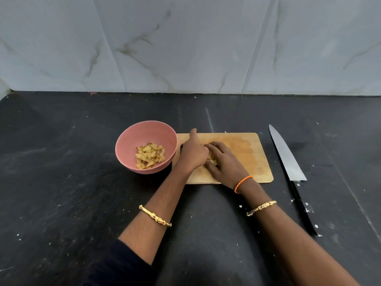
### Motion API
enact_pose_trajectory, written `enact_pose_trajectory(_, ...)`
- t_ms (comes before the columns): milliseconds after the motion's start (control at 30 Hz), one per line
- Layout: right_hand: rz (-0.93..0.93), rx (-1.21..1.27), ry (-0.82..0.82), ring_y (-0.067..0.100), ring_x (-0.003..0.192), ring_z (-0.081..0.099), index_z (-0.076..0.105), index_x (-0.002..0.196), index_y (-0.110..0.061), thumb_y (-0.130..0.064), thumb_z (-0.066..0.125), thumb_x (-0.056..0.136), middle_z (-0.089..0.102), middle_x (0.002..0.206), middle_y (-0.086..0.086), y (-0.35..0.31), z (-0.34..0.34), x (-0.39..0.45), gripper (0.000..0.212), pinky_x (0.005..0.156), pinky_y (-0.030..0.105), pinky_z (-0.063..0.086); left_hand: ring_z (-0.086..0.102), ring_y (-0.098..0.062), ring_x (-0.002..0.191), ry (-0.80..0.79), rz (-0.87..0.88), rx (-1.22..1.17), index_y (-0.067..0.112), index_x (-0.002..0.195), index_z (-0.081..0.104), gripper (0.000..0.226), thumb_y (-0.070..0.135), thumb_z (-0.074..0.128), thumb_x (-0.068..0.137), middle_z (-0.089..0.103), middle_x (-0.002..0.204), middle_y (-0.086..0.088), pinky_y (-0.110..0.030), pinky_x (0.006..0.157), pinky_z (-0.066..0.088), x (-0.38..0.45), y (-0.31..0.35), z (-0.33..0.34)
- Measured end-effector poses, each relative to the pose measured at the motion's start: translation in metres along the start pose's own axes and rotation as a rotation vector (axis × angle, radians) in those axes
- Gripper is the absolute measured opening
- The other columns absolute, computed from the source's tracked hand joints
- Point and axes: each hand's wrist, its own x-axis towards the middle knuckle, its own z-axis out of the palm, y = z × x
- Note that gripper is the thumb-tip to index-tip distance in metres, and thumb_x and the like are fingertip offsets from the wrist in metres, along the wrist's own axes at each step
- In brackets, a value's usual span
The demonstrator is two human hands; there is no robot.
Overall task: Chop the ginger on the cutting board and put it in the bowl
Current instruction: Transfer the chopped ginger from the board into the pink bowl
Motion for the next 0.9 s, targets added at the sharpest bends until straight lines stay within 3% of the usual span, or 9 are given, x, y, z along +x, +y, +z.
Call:
enact_pose_trajectory(100,-0.063,0.007,0.038,0.029,0.111,0.053,0.057,0.126,-0.003,-0.02,0.051,0.091,0.054,0.124,0.016,-0.002,0.006,-0.005,0.039,0.095,0.016,0.033,0.053,-0.022,0.11,0.071,-0.009,-0.052,0.017,0.147,0.015,0.07,0.003,0.044,0.085,0.052,0.126,-0.01,-0.036,0.095,0.046,-0.001,-0.004,0.005)
enact_pose_trajectory(167,-0.098,0.021,0.063,0.032,0.102,0.057,0.061,0.116,0.0,-0.021,0.045,0.09,0.058,0.114,0.017,0.0,0.009,-0.007,0.037,0.09,0.014,0.031,0.053,-0.014,0.1,0.095,-0.007,-0.105,0.015,0.145,0.02,0.066,0.001,0.044,0.085,0.051,0.123,-0.008,-0.026,0.084,0.046,-0.003,-0.006,0.007)
enact_pose_trajectory(233,-0.114,0.003,0.074,0.033,0.098,0.057,0.063,0.112,0.0,-0.013,0.051,0.09,0.06,0.109,0.017,0.002,0.008,-0.007,0.028,0.087,0.014,0.031,0.051,-0.007,0.086,0.114,0.005,-0.152,0.013,0.143,0.027,0.059,0.0,0.042,0.087,0.051,0.117,-0.005,-0.018,0.07,0.041,-0.005,-0.006,0.008)
enact_pose_trajectory(367,-0.14,-0.1,0.07,0.033,0.098,0.057,0.063,0.112,-0.002,-0.013,0.057,0.087,0.06,0.109,0.016,0.003,0.008,-0.004,0.028,0.088,0.032,0.045,0.049,-0.015,0.111,0.234,-0.007,-0.233,0.015,0.135,0.037,0.049,0.0,0.039,0.088,0.048,0.126,-0.005,-0.024,0.086,0.042,-0.008,-0.007,0.011)
enact_pose_trajectory(467,-0.13,-0.181,0.09,0.032,0.092,0.058,0.065,0.102,-0.006,-0.028,0.042,0.087,0.062,0.103,0.013,-0.003,0.008,0.003,0.035,0.078,0.042,0.051,0.047,-0.019,0.114,0.422,0.021,-0.239,0.013,0.124,0.043,0.042,-0.003,0.039,0.085,0.047,0.123,-0.007,-0.032,0.099,0.04,-0.012,-0.01,0.018)
enact_pose_trajectory(600,-0.084,-0.372,0.187,0.031,0.076,0.058,0.061,0.085,-0.012,-0.032,0.042,0.084,0.062,0.088,0.007,0.002,0.003,0.003,0.028,0.062,0.038,0.048,0.047,-0.02,0.11,0.459,0.044,-0.198,0.01,0.119,0.047,0.037,-0.004,0.038,0.086,0.043,0.123,-0.009,-0.025,0.095,0.036,-0.014,-0.016,0.026)
enact_pose_trajectory(767,0.164,-0.425,0.299,0.032,0.058,0.056,0.06,0.074,-0.008,-0.017,0.071,0.076,0.059,0.073,0.012,0.015,-0.004,0.005,0.015,0.044,0.024,0.03,0.04,-0.007,0.099,0.377,0.053,-0.172,0.011,0.122,0.046,0.034,-0.001,0.039,0.091,0.039,0.124,-0.006,-0.015,0.086,0.032,-0.016,-0.017,0.025)
enact_pose_trajectory(900,0.179,-0.456,0.269,0.038,0.057,0.06,0.059,0.075,0.0,-0.008,0.062,0.083,0.059,0.073,0.02,0.009,-0.003,0.009,0.012,0.045,0.028,0.031,0.042,-0.008,0.099,0.36,0.065,-0.163,0.011,0.119,0.048,0.032,-0.001,0.04,0.09,0.039,0.123,-0.005,-0.015,0.087,0.033,-0.017,-0.018,0.025)
